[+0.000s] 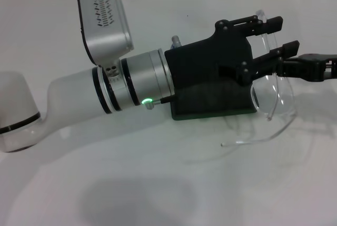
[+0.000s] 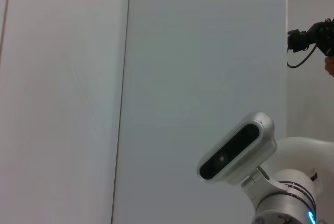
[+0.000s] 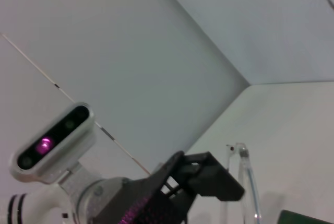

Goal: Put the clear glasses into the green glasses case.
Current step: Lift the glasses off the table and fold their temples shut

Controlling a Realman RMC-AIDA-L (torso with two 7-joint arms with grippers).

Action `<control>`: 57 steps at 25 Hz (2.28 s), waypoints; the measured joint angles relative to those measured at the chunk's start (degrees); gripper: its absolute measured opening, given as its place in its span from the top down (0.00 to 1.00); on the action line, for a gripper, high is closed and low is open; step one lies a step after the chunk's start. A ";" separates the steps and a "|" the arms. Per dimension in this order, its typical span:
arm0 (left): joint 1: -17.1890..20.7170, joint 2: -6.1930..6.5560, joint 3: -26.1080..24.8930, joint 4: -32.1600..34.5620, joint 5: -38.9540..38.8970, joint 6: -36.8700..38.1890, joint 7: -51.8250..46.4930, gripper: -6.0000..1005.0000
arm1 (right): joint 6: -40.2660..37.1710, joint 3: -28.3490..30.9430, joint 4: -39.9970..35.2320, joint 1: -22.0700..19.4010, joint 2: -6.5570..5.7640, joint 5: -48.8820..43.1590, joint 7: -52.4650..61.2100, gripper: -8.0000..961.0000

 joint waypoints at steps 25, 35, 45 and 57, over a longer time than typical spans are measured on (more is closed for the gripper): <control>9.95 1.50 -10.79 -0.13 -1.74 20.98 1.96 0.50 | 3.88 3.10 1.42 -6.90 -0.30 21.79 -5.12 0.88; 9.81 1.19 -11.35 -0.97 8.44 22.15 3.31 0.50 | 2.54 7.04 8.55 -8.52 0.83 33.45 -12.57 0.88; 1.86 0.15 -4.32 -3.33 12.73 20.28 3.91 0.50 | 1.39 4.86 10.04 -5.95 2.13 33.30 -12.93 0.88; -1.45 -0.02 -2.99 -2.35 10.70 19.79 3.94 0.50 | 4.26 -4.52 14.77 -2.11 2.23 33.22 -13.80 0.88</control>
